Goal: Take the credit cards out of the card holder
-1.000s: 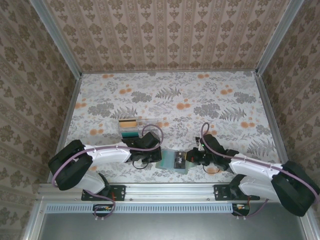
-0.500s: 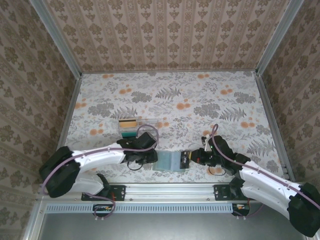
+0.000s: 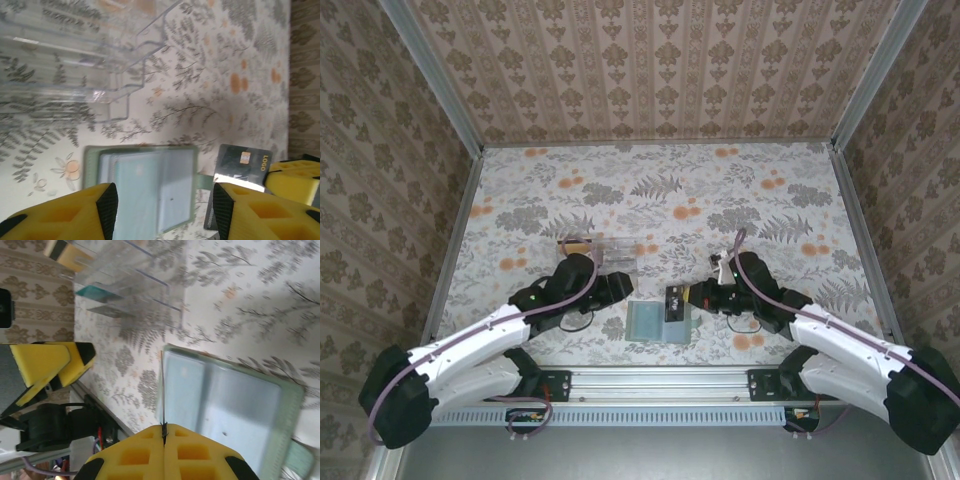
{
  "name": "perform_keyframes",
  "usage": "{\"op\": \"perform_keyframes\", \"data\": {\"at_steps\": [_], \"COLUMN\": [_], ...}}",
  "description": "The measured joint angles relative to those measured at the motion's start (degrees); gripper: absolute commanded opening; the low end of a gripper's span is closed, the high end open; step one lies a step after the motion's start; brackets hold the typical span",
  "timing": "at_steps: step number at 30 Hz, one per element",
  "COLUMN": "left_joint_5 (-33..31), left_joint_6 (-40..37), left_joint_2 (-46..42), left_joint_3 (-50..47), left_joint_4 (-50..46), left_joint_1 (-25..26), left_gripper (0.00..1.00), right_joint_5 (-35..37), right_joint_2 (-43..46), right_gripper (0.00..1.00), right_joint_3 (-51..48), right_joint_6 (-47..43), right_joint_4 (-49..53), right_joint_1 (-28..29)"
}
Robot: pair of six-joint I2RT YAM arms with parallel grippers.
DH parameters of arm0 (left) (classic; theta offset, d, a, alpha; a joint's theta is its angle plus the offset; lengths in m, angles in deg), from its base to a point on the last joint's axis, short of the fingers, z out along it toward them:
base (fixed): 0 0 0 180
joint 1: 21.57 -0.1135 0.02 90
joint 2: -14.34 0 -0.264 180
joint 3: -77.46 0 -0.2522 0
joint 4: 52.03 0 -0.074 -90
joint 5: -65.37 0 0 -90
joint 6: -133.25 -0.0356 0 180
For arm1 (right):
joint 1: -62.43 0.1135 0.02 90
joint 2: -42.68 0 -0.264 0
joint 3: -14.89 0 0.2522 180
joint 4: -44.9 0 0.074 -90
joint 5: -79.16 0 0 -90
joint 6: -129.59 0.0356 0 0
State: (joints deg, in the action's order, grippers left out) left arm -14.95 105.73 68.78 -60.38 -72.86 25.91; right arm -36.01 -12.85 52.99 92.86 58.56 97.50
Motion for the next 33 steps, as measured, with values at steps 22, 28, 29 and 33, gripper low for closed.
{"op": "perform_keyframes", "data": {"at_steps": [22, 28, 29, 33], "left_joint_5": [14.4, 17.4, 17.8, 19.6], "left_joint_6": [2.5, 3.6, 3.6, 4.1], "left_joint_2": [5.2, 8.4, 8.7, 8.9], "left_joint_3": [4.3, 4.9, 4.9, 5.0], "left_joint_4": [12.7, 16.8, 17.2, 18.5], "left_joint_1": [-7.5, -7.5, -7.5, -7.5], "left_gripper": [0.40, 0.36, 0.34, 0.27], "right_joint_5": [-8.7, -9.9, -10.0, -10.1], "right_joint_2": [-10.9, -11.0, -11.1, -11.7], "right_gripper": [0.00, 0.00, 0.00, 0.00], "right_joint_3": [15.5, 15.5, 15.5, 15.5], "right_joint_6": [-1.7, -1.0, -1.0, -0.5], "right_joint_4": [-3.7, -4.9, -5.1, -6.2], "right_joint_1": [-1.7, -2.8, -3.0, -3.3]}}
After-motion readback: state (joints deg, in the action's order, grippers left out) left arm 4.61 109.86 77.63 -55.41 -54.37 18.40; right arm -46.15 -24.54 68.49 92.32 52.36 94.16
